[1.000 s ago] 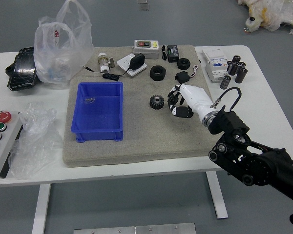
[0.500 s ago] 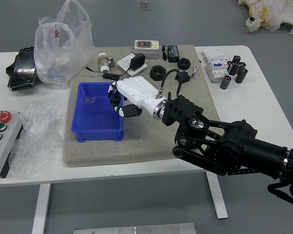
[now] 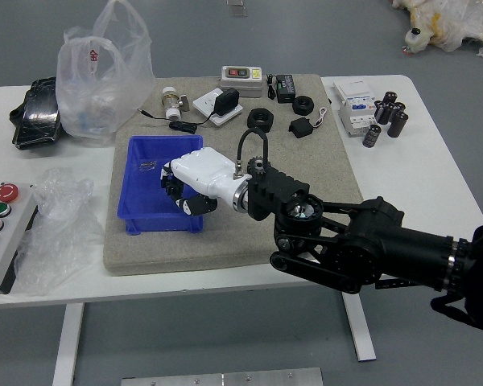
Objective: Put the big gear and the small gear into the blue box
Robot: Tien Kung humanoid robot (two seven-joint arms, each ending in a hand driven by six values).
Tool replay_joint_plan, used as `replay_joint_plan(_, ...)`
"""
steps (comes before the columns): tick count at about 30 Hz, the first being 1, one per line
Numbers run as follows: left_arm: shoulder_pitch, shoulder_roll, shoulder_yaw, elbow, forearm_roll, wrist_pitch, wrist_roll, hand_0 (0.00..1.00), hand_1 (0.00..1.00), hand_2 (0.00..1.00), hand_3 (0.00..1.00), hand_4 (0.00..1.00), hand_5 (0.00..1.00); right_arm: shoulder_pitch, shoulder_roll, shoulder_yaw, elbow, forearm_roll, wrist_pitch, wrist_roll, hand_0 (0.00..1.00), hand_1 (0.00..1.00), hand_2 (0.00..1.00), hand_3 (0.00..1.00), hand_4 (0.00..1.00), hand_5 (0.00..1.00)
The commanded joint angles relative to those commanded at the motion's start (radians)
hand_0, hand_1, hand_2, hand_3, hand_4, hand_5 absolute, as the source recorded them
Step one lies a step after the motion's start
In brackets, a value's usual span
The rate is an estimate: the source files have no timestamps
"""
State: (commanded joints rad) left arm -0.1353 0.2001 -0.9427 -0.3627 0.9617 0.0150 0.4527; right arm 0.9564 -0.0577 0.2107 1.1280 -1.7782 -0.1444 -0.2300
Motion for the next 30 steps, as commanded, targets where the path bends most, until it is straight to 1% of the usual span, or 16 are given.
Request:
replay_joint_plan(5,-0.001,0.000,0.000,0.000,0.001,-0.001,0.000,0.745,0.715,0.711,0.835,0.742,0.459,-0.006,-0.004,0.012,-0.003,0.001,0.007,-0.006,0.412,0.803,0.937,0.998,0.586,0.183)
replay_joint_plan(6,-0.001,0.000,0.000,0.000,0.001,-0.001,0.000,0.745,0.715,0.711,0.835,0.742,0.459,-0.007,-0.006,0.018,-0.003,0.001,0.008,-0.006,0.415,0.806,0.953,0.998,0.703,0.243)
replay_joint_plan(10,-0.001,-0.001,0.000,0.001,0.001,-0.001,-0.001,0.745,0.715,0.711,0.835,0.742,0.459,-0.011,-0.016,0.048,-0.012,0.001,-0.007,-0.004,0.415,0.806,0.953,0.998,0.703,0.243)
replay_joint_plan(13,-0.001,-0.001,0.001,0.001,0.001,-0.001,-0.002,0.745,0.715,0.711,0.835,0.742,0.456,-0.012,-0.024,0.082,-0.040,0.006,-0.027,-0.002,0.410,0.794,0.942,0.998,0.686,0.222)
replay_joint_plan(17,-0.001,0.000,0.001,0.001,0.000,-0.001,-0.002,0.745,0.715,0.711,0.835,0.742,0.456,-0.013,-0.030,0.114,-0.106,0.023,-0.036,0.001,0.410,0.794,0.942,0.998,0.686,0.222)
replay_joint_plan(18,-0.001,0.000,0.001,0.001,0.000,-0.001,-0.003,0.745,0.715,0.710,0.835,0.742,0.458,-0.013,-0.030,0.118,-0.123,0.028,-0.036,0.002,0.411,0.793,0.929,0.998,0.743,0.252)
replay_joint_plan(23,0.000,-0.001,0.002,0.001,-0.001,-0.001,-0.003,0.745,0.715,0.710,0.835,0.742,0.458,-0.013,-0.030,0.115,-0.225,0.056,-0.032,0.001,0.411,0.793,0.929,0.998,0.743,0.252)
replay_joint_plan(24,0.000,-0.001,0.002,0.001,0.000,-0.001,-0.003,0.745,0.715,0.710,0.835,0.742,0.457,-0.013,-0.028,0.111,-0.242,0.059,-0.029,0.000,0.447,0.791,0.930,0.998,0.836,0.327)
replay_joint_plan(29,-0.003,-0.002,0.003,0.002,-0.001,-0.001,-0.005,0.745,0.715,0.710,0.835,0.742,0.457,-0.010,-0.024,0.084,-0.319,0.082,-0.013,-0.005,0.447,0.791,0.930,0.998,0.836,0.327)
replay_joint_plan(30,-0.003,-0.003,0.004,0.002,-0.001,-0.001,-0.005,0.745,0.715,0.710,0.835,0.741,0.456,-0.009,-0.024,0.075,-0.332,0.090,-0.010,-0.006,0.460,0.797,0.929,0.998,0.877,0.373)
